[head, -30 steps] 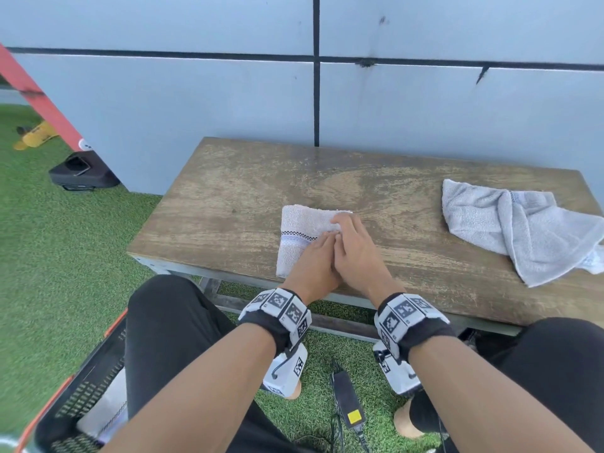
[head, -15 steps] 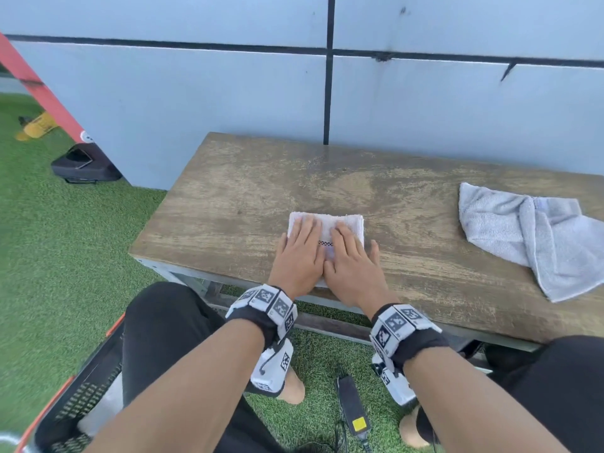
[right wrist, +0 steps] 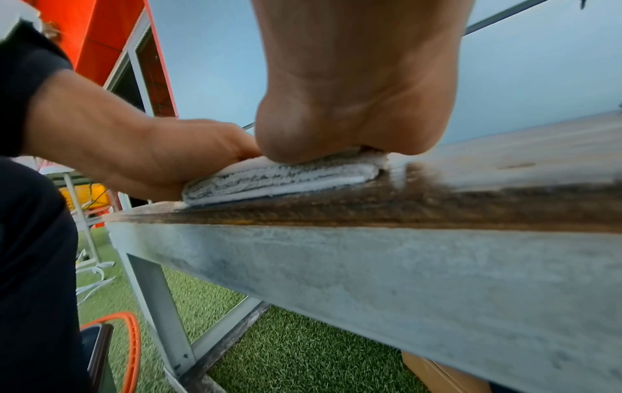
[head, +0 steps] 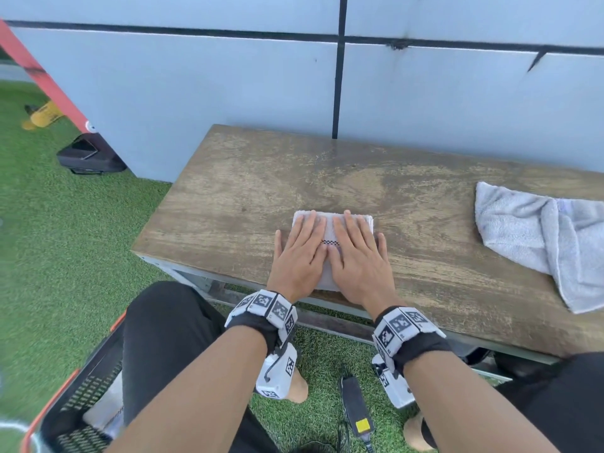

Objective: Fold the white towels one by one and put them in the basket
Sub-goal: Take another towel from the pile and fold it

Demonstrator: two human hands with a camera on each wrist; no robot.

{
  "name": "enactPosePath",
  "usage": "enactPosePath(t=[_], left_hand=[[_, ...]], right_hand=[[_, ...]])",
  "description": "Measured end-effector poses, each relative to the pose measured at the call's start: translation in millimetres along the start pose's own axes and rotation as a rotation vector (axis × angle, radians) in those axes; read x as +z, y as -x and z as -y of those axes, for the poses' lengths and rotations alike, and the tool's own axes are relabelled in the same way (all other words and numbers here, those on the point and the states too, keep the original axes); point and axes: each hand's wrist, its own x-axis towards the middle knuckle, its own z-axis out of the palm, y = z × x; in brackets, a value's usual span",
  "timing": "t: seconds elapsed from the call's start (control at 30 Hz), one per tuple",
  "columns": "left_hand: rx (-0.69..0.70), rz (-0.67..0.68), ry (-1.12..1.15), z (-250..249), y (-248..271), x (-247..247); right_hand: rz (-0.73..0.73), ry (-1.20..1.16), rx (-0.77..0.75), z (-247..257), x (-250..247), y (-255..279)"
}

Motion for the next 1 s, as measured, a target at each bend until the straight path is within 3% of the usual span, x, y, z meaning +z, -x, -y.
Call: enactPosePath(t=[0.73,1.0], left_hand=[[-0.099,0.026,0.043,11,14,-12],[-0.316,-0.003,0.154,4,14,-26]], right_hand=[[0.080,-0.089,0.113,-14,-6,13],[0.127,-0.158,0.235,-8,-12,19]])
